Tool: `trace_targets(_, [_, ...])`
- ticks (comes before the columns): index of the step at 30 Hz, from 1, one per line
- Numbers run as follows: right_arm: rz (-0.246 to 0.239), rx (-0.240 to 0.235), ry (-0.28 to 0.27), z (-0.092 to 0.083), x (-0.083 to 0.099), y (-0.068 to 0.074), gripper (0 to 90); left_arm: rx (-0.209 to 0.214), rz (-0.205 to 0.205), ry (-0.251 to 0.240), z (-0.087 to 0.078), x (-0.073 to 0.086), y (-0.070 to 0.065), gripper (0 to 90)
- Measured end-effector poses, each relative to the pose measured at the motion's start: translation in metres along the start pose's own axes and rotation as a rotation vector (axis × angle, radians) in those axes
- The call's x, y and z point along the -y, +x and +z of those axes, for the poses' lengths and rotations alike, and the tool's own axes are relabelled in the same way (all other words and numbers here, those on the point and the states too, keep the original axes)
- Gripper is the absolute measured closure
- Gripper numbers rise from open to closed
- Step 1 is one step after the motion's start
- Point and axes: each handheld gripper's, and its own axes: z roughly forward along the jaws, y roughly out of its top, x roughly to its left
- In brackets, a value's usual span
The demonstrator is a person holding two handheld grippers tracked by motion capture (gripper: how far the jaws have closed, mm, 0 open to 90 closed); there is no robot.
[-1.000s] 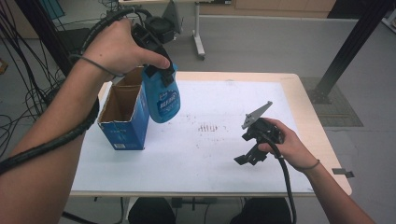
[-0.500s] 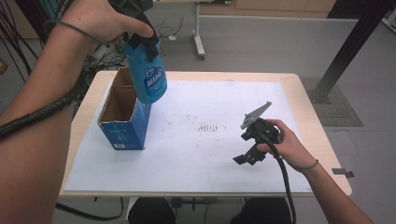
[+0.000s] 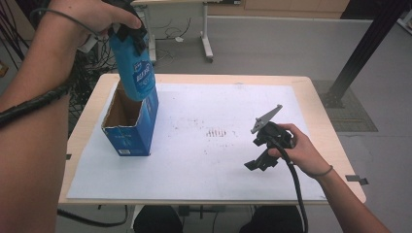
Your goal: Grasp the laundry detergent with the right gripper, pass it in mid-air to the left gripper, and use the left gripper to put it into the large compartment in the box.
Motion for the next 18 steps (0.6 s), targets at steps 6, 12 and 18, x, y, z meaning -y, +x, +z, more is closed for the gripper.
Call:
trace_targets(6, [0.012,0.023,0.043,0.000,-0.002,-0.001,8.1,-0.019,-0.042,0.018,0.006,0.002,0.009,37.9])
trace_targets(12, [0.022,0.019,0.086,0.002,-0.002,-0.002,8.5,-0.008,-0.083,0.018,0.012,0.005,0.020,37.9])
trace_targets(18, [0.041,0.038,0.138,0.002,-0.002,-0.003,8.3,-0.012,-0.117,0.029,0.022,0.009,0.028,37.9])
